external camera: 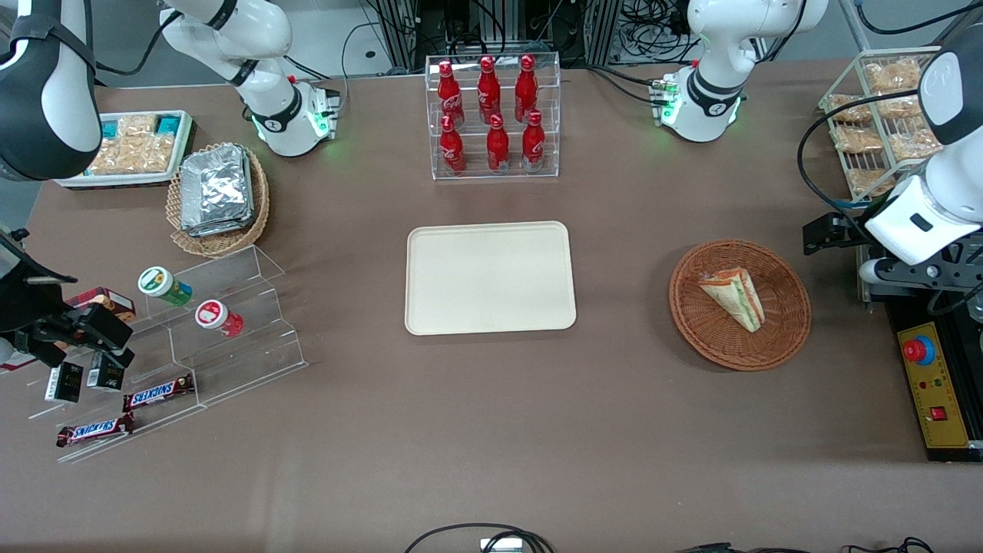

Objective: Place sandwich from basket to tray
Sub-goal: 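Move the left gripper from rest toward the wicker basket, then lower the open left gripper over the wrapped sandwich in the basket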

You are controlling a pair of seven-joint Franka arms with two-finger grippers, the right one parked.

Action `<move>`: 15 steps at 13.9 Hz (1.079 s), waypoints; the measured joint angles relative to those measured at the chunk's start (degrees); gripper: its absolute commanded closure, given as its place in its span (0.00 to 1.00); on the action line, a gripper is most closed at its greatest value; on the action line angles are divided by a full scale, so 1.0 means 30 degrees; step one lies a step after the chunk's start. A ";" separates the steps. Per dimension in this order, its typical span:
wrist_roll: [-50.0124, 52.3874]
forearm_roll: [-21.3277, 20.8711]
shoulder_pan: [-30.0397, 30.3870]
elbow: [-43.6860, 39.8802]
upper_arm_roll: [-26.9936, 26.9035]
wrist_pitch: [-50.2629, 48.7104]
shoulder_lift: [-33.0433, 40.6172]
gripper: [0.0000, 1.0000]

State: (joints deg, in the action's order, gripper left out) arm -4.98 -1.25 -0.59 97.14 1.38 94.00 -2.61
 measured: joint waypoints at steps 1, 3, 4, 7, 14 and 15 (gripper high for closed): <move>-0.0006 0.0000 0.0000 0.0000 0.0000 0.0000 -0.0007 0.00; -0.0008 0.0001 0.0000 0.0000 0.0000 -0.0002 -0.0008 0.00; -0.0008 0.0001 0.0000 0.0001 0.0000 -0.0018 -0.0010 0.00; -0.0004 0.0000 0.0000 0.0249 0.0000 -0.0054 -0.0055 0.00; 0.2513 0.0005 -0.0001 0.5246 0.0001 0.4488 0.0066 0.00; 0.3052 0.0007 -0.0001 0.6175 0.0005 0.5522 0.0121 0.00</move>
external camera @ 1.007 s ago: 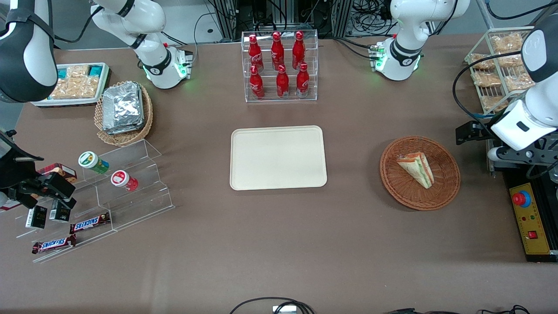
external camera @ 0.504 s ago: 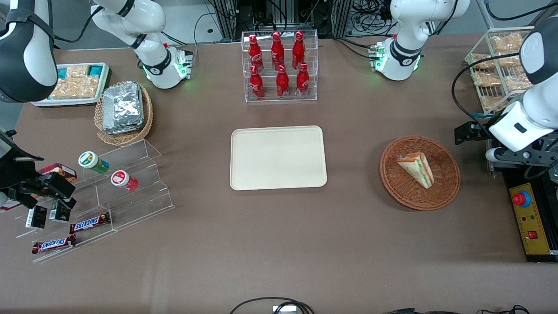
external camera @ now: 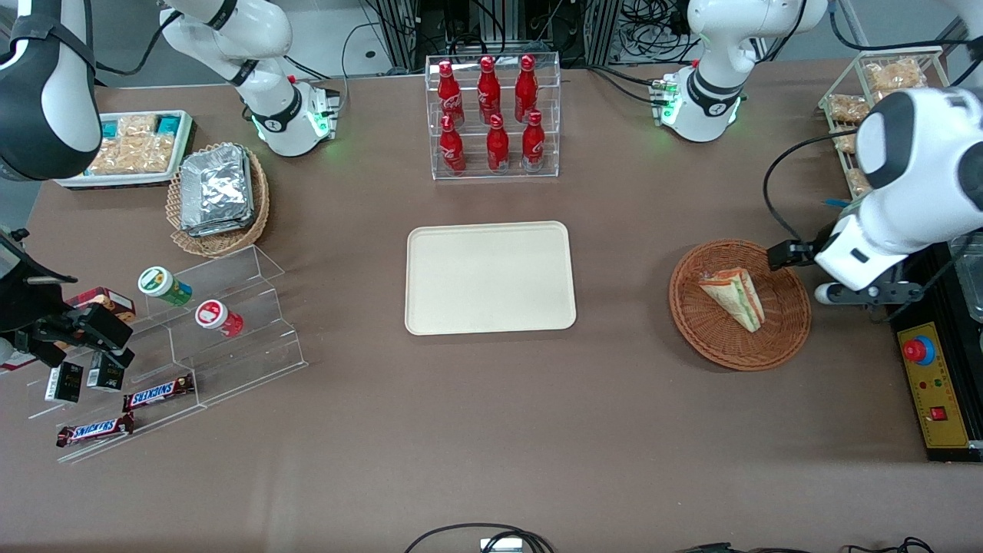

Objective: Place sandwich from basket to tray
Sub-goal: 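Lower the open left gripper over the wrapped sandwich in the basket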

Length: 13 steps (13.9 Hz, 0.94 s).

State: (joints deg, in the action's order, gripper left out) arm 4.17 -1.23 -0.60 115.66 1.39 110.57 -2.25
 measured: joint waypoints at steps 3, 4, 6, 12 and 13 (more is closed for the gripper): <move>0.2046 0.0002 -0.0004 0.2495 0.0007 0.3040 0.0182 0.00; 0.2660 0.0002 -0.0005 0.3052 0.0010 0.3773 0.0193 0.00; 0.3480 0.0002 -0.0016 0.3951 0.0042 0.4826 0.0193 0.00; 0.5059 0.0003 -0.0021 0.6901 0.0067 0.9026 0.0097 0.00; 0.5389 0.0003 -0.0021 0.7219 0.0067 0.9548 -0.0006 0.00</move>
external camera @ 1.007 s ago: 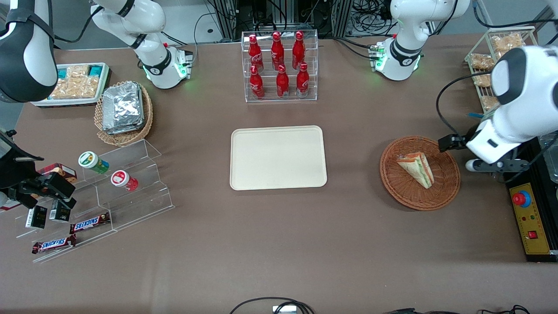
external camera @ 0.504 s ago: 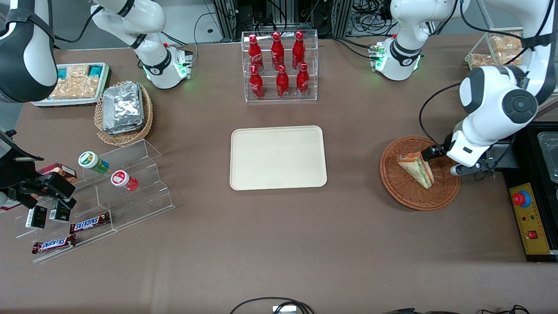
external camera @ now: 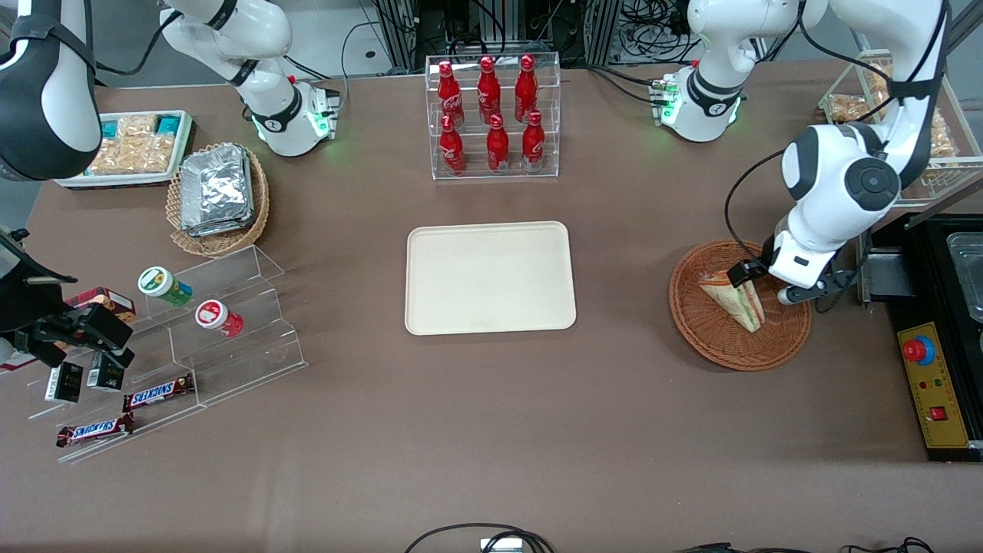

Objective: Place sandwich from basket to tray
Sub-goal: 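Lower the open left gripper over the wrapped sandwich in the basket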

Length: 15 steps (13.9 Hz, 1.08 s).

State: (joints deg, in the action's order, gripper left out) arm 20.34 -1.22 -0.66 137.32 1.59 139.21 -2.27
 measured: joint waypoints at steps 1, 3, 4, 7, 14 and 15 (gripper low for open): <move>0.0338 0.0000 -0.0002 0.0303 0.0001 0.0580 -0.0169 0.00; 0.0766 0.0000 -0.0005 0.0983 0.0004 0.2175 -0.0686 0.00; 0.0883 0.0000 -0.0005 0.1336 0.0004 0.2990 -0.1004 0.00; 0.1051 0.0001 -0.0006 0.1758 0.0004 0.4388 -0.1961 0.12; 0.1978 0.0005 -0.0017 0.1707 0.0013 0.4699 -0.2331 1.00; 0.1978 0.0004 -0.0017 0.1659 0.0012 0.4699 -0.2325 1.00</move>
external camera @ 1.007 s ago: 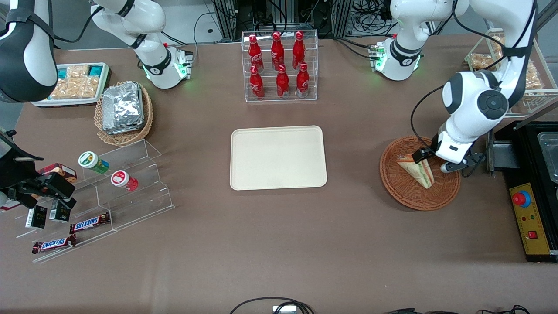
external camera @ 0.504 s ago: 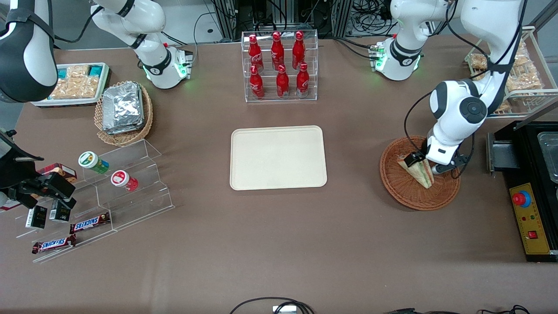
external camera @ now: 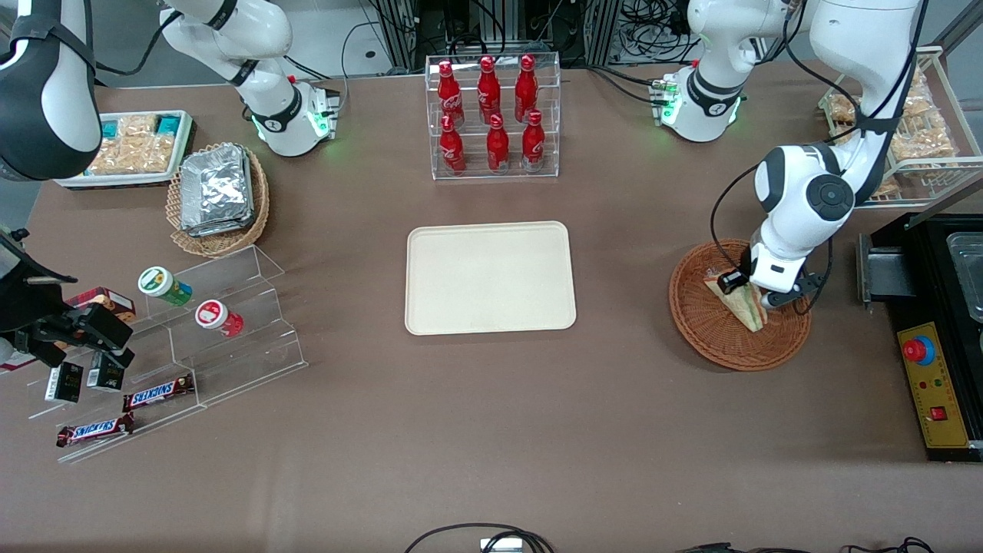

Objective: Place sandwich from basket to tray
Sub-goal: 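Lower the open left gripper over the wrapped sandwich in the basket, then close the left gripper on the sandwich and lift it, then carry the sandwich with the left gripper over the beige tray and lower it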

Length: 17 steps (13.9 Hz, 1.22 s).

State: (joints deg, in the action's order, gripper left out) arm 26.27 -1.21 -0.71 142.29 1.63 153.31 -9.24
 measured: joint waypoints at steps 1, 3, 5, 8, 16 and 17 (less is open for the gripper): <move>-0.0009 -0.0010 -0.0001 -0.0079 0.0001 -0.0007 0.0028 1.00; -0.0494 -0.0027 -0.0010 -0.0344 0.0019 -0.0396 0.0289 1.00; -0.1348 -0.0027 -0.0029 -0.1085 0.0055 -0.2326 0.1052 1.00; -0.1878 -0.0027 -0.0080 -0.3208 0.0543 -0.6448 0.2431 1.00; -0.1451 -0.0198 -0.0247 -0.6961 0.5102 -0.9928 0.2223 1.00; -0.1435 -0.0761 -0.0262 -0.7097 0.5708 -0.9921 0.1977 1.00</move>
State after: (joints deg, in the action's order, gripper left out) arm 21.97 -3.49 -1.50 121.00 18.76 123.54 -3.31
